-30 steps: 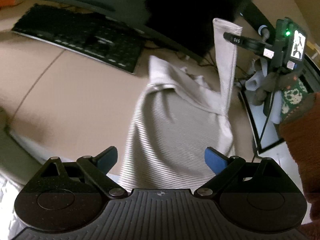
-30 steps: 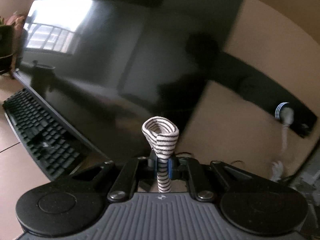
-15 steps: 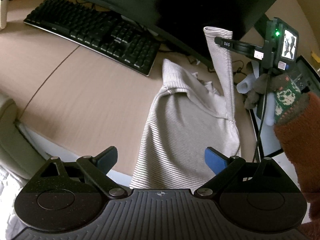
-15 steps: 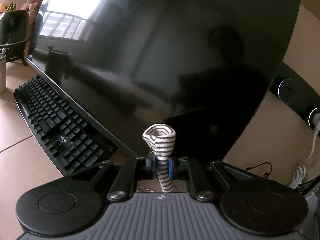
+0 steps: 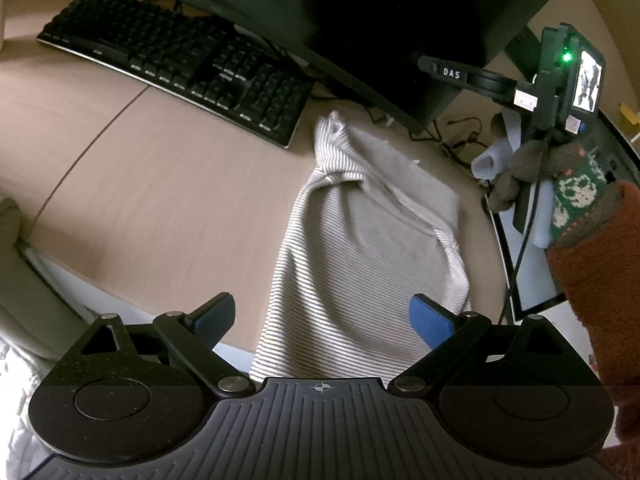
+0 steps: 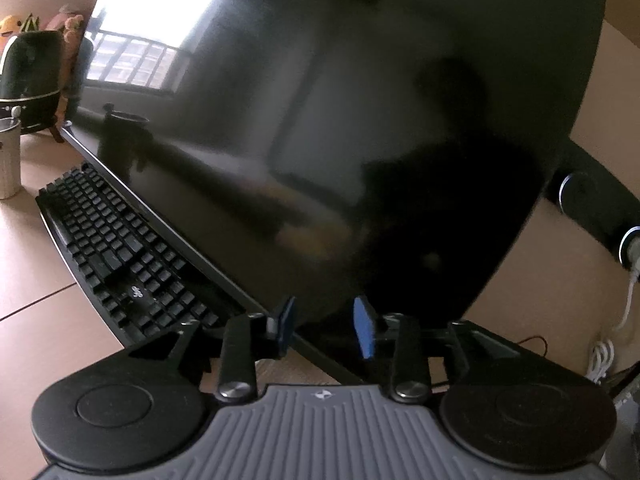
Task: Fold clothes
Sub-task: 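Open the right gripper to release the sleeve onto the sweater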
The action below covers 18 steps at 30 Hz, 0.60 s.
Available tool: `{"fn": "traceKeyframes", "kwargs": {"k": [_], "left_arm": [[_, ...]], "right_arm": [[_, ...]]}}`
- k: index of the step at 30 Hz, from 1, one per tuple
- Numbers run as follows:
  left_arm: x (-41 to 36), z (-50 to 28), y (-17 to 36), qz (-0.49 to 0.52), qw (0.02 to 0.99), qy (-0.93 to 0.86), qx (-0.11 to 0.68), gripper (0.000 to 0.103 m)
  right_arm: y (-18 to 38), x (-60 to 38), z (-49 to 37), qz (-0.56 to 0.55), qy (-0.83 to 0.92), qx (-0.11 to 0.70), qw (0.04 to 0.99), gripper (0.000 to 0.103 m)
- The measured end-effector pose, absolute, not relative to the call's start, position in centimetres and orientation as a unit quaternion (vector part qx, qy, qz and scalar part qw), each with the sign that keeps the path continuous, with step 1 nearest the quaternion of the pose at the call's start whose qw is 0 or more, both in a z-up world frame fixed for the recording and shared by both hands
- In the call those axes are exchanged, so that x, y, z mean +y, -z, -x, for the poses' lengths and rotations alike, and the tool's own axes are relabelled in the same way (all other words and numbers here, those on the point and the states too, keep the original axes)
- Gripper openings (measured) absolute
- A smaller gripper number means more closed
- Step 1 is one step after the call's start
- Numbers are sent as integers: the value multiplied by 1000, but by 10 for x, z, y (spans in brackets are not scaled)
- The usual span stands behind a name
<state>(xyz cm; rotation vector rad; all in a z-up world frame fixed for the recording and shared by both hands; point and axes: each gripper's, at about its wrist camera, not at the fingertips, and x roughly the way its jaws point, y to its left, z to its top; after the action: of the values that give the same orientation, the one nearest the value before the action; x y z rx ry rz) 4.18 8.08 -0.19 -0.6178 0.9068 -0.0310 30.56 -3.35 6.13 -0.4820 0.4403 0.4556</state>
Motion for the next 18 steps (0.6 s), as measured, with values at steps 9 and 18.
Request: {"fn": "traceKeyframes", "kwargs": {"k": [9,18], "left_arm": [[79,-43,2,291,852,21,434,97],[52,-92,14,253,830,102,487,97]], "right_arm": [[-57,-39,-301,232,-224,225,920,36],[-50,-119,-268,150,-173,250,941,46]]}}
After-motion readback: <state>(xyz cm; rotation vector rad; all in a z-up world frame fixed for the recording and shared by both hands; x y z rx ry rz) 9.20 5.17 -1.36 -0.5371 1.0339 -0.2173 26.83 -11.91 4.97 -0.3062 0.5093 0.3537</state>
